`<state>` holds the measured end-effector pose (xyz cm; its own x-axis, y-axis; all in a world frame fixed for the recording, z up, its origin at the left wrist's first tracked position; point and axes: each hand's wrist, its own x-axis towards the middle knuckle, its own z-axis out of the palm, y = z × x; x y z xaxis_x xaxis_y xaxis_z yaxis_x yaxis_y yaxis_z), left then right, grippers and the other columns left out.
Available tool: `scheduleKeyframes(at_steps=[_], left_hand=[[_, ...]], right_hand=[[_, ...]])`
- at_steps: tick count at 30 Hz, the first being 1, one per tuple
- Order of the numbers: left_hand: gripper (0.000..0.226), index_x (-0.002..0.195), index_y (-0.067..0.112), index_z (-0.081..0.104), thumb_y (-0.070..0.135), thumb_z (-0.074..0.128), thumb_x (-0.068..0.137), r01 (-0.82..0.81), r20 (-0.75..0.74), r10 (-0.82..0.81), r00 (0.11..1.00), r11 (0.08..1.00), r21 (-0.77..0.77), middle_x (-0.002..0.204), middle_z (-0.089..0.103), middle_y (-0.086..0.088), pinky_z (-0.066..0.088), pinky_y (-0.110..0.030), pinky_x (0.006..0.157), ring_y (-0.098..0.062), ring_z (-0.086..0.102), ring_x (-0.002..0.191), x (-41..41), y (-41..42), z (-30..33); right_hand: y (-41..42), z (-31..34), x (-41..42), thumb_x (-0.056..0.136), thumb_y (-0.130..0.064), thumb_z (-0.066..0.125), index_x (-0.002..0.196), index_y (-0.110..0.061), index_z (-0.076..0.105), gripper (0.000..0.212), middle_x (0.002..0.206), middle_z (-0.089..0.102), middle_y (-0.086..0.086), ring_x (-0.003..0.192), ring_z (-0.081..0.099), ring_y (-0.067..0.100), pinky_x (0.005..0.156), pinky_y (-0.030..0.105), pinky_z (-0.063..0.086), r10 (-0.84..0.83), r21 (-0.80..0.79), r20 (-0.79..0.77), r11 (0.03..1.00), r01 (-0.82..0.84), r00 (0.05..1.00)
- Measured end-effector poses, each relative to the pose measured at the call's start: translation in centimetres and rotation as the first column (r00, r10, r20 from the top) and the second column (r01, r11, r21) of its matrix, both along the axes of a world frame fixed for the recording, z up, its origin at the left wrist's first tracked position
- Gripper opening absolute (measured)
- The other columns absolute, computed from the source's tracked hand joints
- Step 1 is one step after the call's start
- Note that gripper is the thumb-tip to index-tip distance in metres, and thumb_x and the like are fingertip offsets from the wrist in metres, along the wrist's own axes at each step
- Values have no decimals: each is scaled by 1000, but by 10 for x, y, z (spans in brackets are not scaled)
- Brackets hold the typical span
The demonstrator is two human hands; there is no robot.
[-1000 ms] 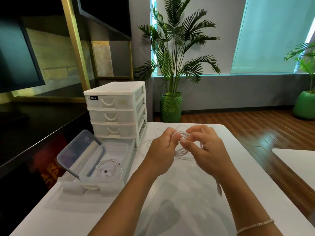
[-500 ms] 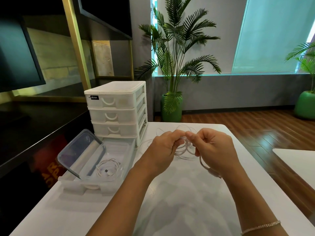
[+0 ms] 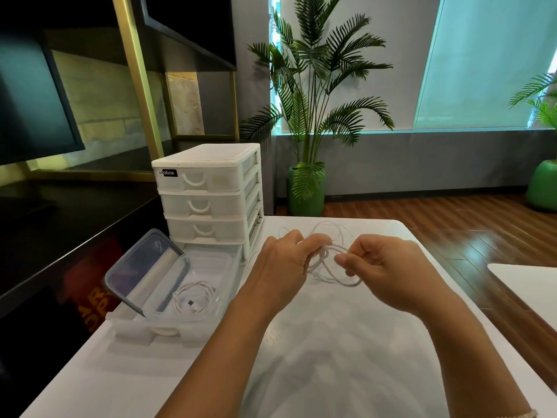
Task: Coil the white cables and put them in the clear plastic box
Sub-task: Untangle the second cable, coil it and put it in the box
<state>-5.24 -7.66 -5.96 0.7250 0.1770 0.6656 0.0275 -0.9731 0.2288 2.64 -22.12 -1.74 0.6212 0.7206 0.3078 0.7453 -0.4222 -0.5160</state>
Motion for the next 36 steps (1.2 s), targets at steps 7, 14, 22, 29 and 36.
scheduleKeyframes(at_steps=[7,14,22,29,36], left_hand=[[32,128,26,50,21,41,98,-132,-67,128,990,989,-66,106,62,-4,43,-23,79,-15,51,86,3,-3,-1],[33,130,30,44,26,38,98,-249,-138,245,960,968,-13,109,60,-1,30,-19,76,-10,42,82,6,-3,-4],[41,137,35,40,25,41,97,-269,-181,266,947,963,9,113,59,-3,30,-18,77,-10,39,83,7,-8,1],[35,133,30,44,25,36,99,-275,-155,256,954,955,-114,112,59,-3,35,-18,76,-10,44,84,5,-6,3],[25,98,33,59,27,35,100,42,-185,-248,951,696,-717,92,56,17,38,-10,66,-10,52,88,0,-8,12]], right_hand=[[9,-4,0,87,-38,57,64,-25,53,27,61,60,-8,60,54,7,58,21,39,-59,256,-118,963,88,991],[15,-10,-1,85,-50,53,75,-28,58,25,78,63,-8,92,53,13,95,38,34,-205,111,64,974,198,977],[16,-10,-5,88,-51,50,87,-25,67,31,85,65,-7,90,40,7,88,33,25,-304,125,247,952,281,920],[14,-5,1,90,-36,52,81,-15,65,26,65,54,-10,62,48,6,59,22,38,-60,272,-172,956,106,983],[14,-14,13,95,-34,44,82,-16,59,26,76,55,-11,74,51,8,68,24,40,-124,428,-305,868,252,944]])
